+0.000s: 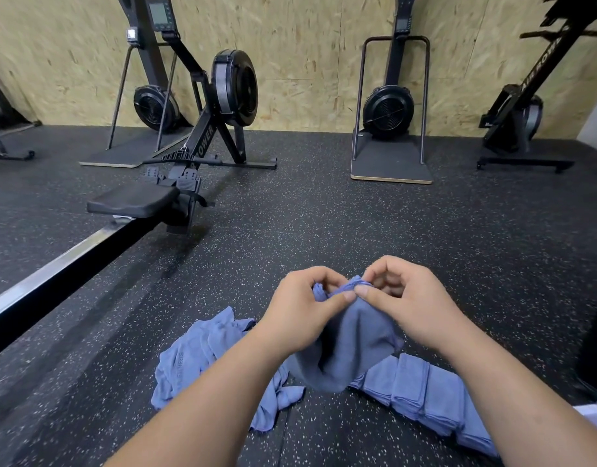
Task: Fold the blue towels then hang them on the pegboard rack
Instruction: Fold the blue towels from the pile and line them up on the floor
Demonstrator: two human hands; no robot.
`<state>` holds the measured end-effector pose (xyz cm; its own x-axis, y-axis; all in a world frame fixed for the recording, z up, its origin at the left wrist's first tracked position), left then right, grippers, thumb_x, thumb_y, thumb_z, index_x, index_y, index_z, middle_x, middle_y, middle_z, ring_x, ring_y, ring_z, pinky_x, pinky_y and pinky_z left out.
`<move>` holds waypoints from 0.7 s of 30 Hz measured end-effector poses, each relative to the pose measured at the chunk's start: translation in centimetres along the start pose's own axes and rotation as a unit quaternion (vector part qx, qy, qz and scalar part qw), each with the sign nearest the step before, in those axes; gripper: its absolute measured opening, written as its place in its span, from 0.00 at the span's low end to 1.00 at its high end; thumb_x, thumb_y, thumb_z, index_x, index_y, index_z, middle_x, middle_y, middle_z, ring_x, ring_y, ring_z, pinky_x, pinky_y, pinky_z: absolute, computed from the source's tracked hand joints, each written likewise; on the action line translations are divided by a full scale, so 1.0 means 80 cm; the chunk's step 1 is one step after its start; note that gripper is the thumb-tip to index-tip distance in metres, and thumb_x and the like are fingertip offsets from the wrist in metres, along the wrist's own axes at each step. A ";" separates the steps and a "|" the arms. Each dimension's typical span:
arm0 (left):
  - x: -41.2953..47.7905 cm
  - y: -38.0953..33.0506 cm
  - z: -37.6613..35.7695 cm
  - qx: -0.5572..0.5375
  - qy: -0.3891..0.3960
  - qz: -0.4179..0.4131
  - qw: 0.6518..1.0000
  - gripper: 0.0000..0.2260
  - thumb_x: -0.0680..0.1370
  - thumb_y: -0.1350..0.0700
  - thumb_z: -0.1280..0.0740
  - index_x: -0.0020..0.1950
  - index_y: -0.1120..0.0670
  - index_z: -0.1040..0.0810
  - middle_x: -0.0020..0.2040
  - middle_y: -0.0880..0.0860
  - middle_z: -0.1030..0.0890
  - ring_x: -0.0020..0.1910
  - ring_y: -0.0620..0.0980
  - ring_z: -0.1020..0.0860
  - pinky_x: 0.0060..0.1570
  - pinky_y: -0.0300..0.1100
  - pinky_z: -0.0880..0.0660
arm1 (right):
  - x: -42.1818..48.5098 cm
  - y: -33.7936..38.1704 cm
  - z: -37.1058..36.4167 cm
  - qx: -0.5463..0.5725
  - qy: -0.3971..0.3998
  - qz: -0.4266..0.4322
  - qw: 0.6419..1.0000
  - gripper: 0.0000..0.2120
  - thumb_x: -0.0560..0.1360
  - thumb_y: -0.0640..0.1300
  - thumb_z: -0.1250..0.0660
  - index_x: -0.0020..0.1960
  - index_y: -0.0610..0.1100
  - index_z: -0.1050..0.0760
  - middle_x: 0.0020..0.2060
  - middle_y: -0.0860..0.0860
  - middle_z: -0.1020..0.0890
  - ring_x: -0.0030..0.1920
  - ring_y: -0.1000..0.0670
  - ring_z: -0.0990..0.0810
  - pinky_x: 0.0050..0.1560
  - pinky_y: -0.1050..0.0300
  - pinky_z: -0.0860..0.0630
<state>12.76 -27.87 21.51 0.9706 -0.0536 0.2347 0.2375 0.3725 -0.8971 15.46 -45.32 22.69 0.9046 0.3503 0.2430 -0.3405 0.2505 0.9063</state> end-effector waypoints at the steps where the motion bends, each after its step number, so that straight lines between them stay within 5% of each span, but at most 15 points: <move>1: 0.001 -0.001 0.006 -0.008 -0.023 -0.005 1.000 0.03 0.77 0.54 0.22 0.48 0.49 0.14 0.44 0.45 0.13 0.44 0.41 0.18 0.52 0.40 0.22 | 0.000 -0.001 -0.002 0.016 0.019 -0.005 1.000 0.10 0.76 0.36 0.22 0.51 0.45 0.21 0.41 0.49 0.14 0.41 0.53 0.20 0.46 0.60 0.23; 5: 0.005 -0.003 0.037 -0.090 -0.107 0.003 0.990 0.02 0.79 0.57 0.23 0.49 0.51 0.13 0.44 0.47 0.13 0.44 0.42 0.18 0.51 0.35 0.23 | -0.007 -0.029 -0.006 -0.056 0.105 -0.052 0.992 0.20 0.74 0.40 0.21 0.59 0.53 0.26 0.46 0.50 0.14 0.46 0.50 0.19 0.52 0.51 0.22; 7: 0.005 0.002 0.053 -0.112 -0.138 0.020 0.984 0.02 0.78 0.57 0.23 0.49 0.51 0.13 0.44 0.47 0.13 0.44 0.42 0.18 0.50 0.35 0.23 | -0.008 -0.045 0.004 -0.128 0.085 -0.068 0.986 0.19 0.73 0.43 0.22 0.58 0.55 0.26 0.44 0.54 0.15 0.44 0.48 0.20 0.49 0.47 0.22; 10: 0.006 0.020 0.069 -0.091 -0.176 0.048 0.979 0.02 0.78 0.55 0.23 0.49 0.50 0.14 0.44 0.48 0.13 0.43 0.42 0.18 0.51 0.38 0.22 | -0.007 -0.044 0.019 -0.080 0.030 -0.063 0.994 0.19 0.75 0.37 0.24 0.56 0.56 0.26 0.45 0.54 0.14 0.43 0.51 0.19 0.52 0.41 0.20; 15: 0.004 0.042 0.086 -0.094 -0.231 0.099 0.963 0.03 0.78 0.53 0.23 0.50 0.50 0.15 0.43 0.46 0.13 0.41 0.40 0.19 0.49 0.37 0.23 | -0.002 -0.025 0.032 -0.019 -0.007 -0.011 1.000 0.13 0.78 0.37 0.24 0.51 0.55 0.21 0.46 0.49 0.12 0.47 0.53 0.17 0.57 0.51 0.22; 21: 0.002 0.054 0.106 -0.049 -0.275 0.115 0.953 0.02 0.78 0.52 0.24 0.49 0.46 0.15 0.44 0.42 0.13 0.48 0.42 0.16 0.52 0.42 0.21 | -0.004 -0.011 0.034 -0.092 0.014 0.010 0.996 0.05 0.81 0.46 0.28 0.53 0.54 0.14 0.45 0.57 0.13 0.45 0.57 0.18 0.50 0.62 0.24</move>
<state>13.57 -18.44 20.86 0.8358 0.5239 0.1641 0.0492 0.2263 -0.9728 16.16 -48.15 22.73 0.8907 0.3813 0.2475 -0.4014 0.4043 0.8218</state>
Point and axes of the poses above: each hand's wrist, its own x-axis towards the middle knuckle, its own z-axis out of the back of the hand, y = z × x, the point moved 9 cm from there along x, towards the middle knuckle
